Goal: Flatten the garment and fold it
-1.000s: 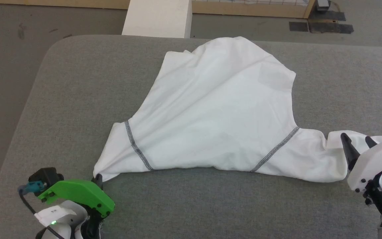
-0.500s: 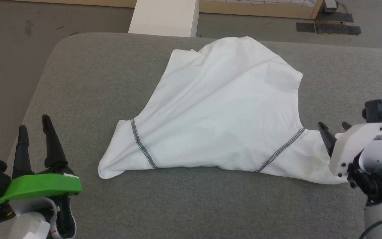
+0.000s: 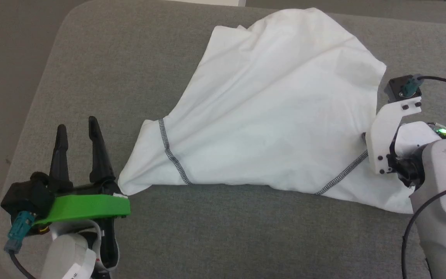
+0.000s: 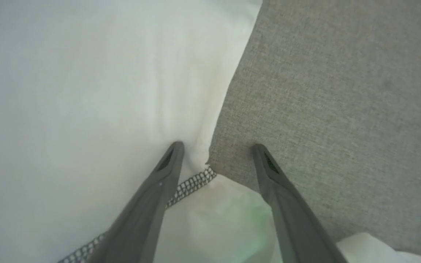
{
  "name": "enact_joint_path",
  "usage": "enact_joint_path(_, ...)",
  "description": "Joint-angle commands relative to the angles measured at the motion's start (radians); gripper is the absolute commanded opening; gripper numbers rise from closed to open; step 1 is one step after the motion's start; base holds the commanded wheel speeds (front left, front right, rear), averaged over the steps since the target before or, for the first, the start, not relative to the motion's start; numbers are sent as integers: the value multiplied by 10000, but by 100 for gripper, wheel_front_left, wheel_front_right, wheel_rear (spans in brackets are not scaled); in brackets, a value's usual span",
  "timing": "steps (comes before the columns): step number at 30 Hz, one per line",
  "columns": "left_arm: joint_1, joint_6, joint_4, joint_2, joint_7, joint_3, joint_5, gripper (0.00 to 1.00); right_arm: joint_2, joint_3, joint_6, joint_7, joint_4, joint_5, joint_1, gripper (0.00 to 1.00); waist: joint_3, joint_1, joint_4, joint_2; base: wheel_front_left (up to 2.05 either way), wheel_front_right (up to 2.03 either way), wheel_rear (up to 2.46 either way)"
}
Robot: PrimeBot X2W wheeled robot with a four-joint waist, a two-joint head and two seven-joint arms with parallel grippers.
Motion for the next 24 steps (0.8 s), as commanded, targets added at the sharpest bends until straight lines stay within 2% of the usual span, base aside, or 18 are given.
enact_joint_path(1,-162,-133,69,-100,-47,76,163,100,-13,166,-13,44,233,67,-117,100,310,-1,293,0,0,0,0)
enact_joint_path(5,-217,-372,216,-275,-48,187,289,100,-285,795,-13,182,557,296,-132,100,418,-1,373,0,0,0,0)
enact_joint_path(6,-236,-420,239,-303,-48,194,313,100,-365,875,-13,264,599,376,-153,45,450,-1,403,0,0,0,0)
enact_joint_path(7,-262,-477,274,-334,-48,197,332,100,-465,924,-13,317,599,486,-217,14,486,-1,436,0,0,0,0)
enact_joint_path(8,-285,-517,308,-355,-48,195,334,100,-566,965,-13,344,571,536,-284,0,515,-1,465,0,0,0,0)
enact_joint_path(17,-596,-768,497,-452,-48,-25,273,100,-1561,330,-13,244,383,525,-1782,0,1060,-1,853,0,0,0,0)
enact_joint_path(24,-865,-656,510,-458,-49,-530,-19,100,-1788,-379,-13,-411,650,-304,-3283,0,1626,-1,1250,0,0,0,0)
